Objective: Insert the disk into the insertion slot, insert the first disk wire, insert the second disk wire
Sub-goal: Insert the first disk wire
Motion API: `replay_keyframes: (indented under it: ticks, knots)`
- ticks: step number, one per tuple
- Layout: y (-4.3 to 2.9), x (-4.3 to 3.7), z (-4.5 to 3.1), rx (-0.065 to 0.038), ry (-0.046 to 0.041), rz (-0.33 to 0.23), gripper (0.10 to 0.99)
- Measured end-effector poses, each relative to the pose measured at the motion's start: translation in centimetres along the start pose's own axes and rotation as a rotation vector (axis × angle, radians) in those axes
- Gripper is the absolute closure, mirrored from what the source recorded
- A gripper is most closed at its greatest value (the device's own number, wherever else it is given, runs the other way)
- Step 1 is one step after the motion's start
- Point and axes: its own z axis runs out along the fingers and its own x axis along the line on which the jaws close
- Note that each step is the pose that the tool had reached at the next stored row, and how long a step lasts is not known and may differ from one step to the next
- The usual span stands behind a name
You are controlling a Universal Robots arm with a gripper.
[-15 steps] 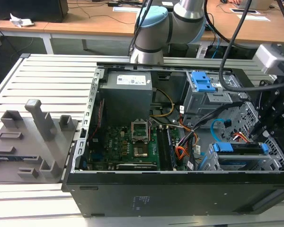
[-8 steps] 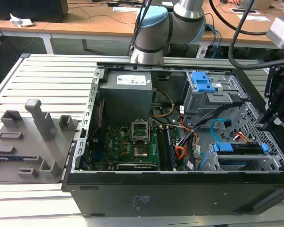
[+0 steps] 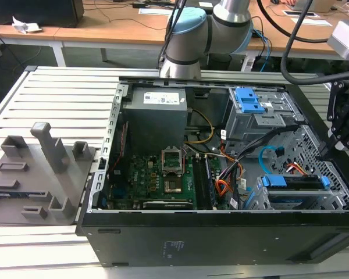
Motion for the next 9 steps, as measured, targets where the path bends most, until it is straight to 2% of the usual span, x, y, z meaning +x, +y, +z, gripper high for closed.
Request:
replay_keyframes:
  ticks: [2, 6, 7, 9]
  knots:
    - [0.24, 0.02, 0.02, 0.0, 0.0004, 0.0, 0.98]
    - [1.05, 0.06, 0.6, 0.0, 0.0001, 0.0, 0.98]
    - [1.32, 0.08, 0.72, 0.0, 0.0001, 0.0, 0.98]
    - [2.4, 0.16, 1.02, 0.0, 0.0, 0.0, 0.98]
